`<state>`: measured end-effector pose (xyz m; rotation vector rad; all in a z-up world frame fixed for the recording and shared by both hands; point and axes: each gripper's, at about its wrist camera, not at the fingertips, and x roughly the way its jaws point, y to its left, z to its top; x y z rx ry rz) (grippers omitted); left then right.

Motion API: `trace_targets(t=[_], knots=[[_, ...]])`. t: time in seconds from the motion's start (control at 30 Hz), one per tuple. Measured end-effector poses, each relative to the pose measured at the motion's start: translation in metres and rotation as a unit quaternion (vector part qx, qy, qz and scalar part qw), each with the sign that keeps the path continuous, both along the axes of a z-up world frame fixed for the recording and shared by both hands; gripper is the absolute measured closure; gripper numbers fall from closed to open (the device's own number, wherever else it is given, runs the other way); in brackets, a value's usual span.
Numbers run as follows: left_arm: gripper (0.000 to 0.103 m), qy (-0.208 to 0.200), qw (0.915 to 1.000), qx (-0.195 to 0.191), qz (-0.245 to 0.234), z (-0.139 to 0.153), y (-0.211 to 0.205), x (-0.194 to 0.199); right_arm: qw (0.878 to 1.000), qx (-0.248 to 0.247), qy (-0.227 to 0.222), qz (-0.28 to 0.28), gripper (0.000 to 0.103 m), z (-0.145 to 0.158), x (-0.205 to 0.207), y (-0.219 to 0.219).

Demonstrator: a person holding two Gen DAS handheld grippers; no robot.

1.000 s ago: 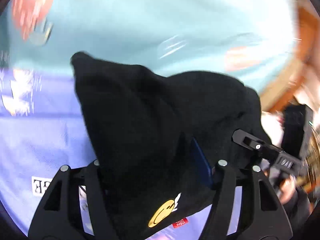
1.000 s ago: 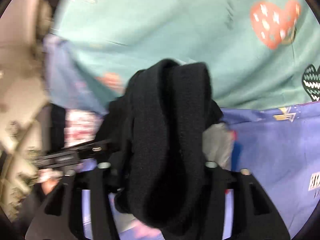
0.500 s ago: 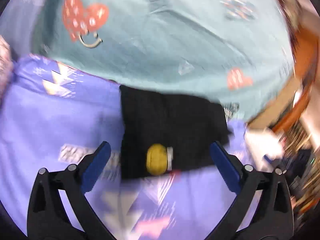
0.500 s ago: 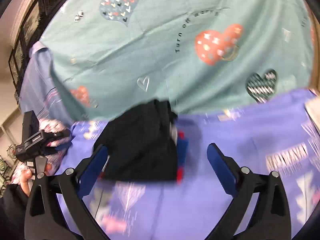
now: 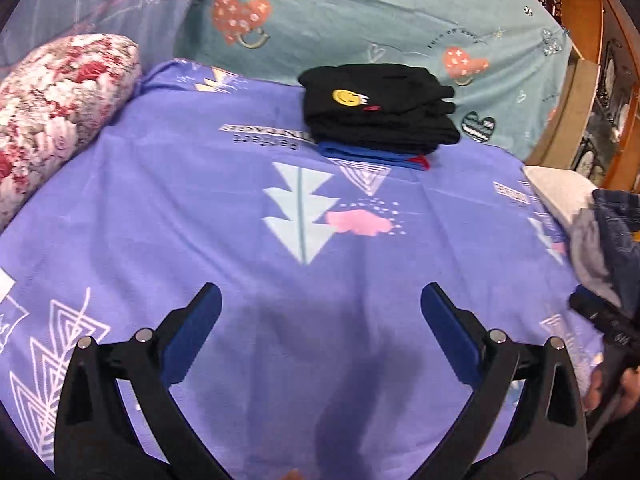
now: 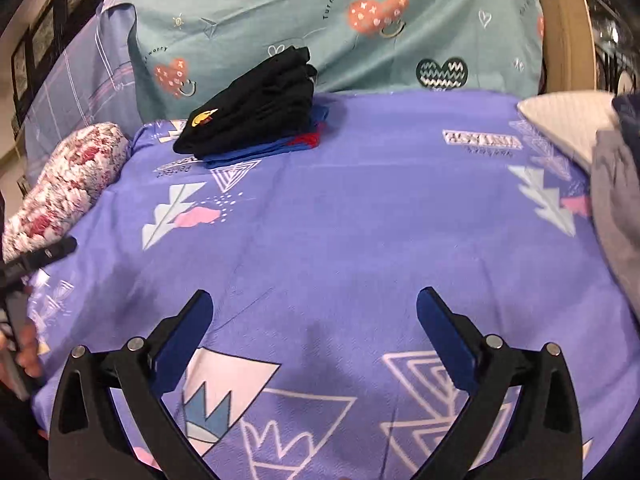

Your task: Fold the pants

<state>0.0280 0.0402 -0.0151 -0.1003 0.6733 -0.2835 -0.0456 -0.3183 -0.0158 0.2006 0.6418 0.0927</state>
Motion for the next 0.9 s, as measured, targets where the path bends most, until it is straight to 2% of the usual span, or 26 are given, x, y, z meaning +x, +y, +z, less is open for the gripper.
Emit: trace_targets(t=[0.03, 0.13, 0.23, 0.3, 0.4, 0.53, 0.73, 0.9], knots=[[0.002, -0.01, 0.9999, 0.009, 0.01, 0.0, 0.002, 0.0, 1.0, -0.001, -0.011, -0.008, 0.001, 0.001, -0.005, -0.002], [0.002, -0.032, 0.9989, 0.022, 0.025, 0.002, 0.005, -0.001, 0.995, -0.048, -0.067, -0.05, 0.001, 0.007, -0.022, -0.004], [0.002, -0.034, 0.9986, 0.037, 0.019, 0.002, 0.0, -0.001, 0.992, -0.073, -0.086, -0.062, 0.001, 0.009, -0.025, 0.0], [0.002, -0.036, 0.9977, 0.056, 0.015, 0.001, -0.005, 0.0, 0.991, -0.09, -0.086, -0.051, 0.001, 0.009, -0.023, 0.008], [0.002, -0.044, 0.997, 0.064, 0.01, 0.003, -0.007, -0.003, 0.991, -0.11, -0.075, -0.033, 0.001, 0.008, -0.018, 0.017], [0.002, -0.043, 0.9974, 0.058, 0.001, 0.003, -0.005, -0.002, 0.992, -0.105, -0.072, -0.026, 0.001, 0.007, -0.017, 0.016], [0.002, -0.046, 0.996, 0.076, -0.001, 0.002, -0.01, -0.003, 0.993, -0.099, -0.062, -0.025, 0.001, 0.005, -0.014, 0.014], [0.002, -0.053, 0.9958, 0.075, -0.003, 0.003, -0.009, -0.003, 0.993, -0.1, -0.057, -0.024, 0.001, 0.004, -0.013, 0.016]])
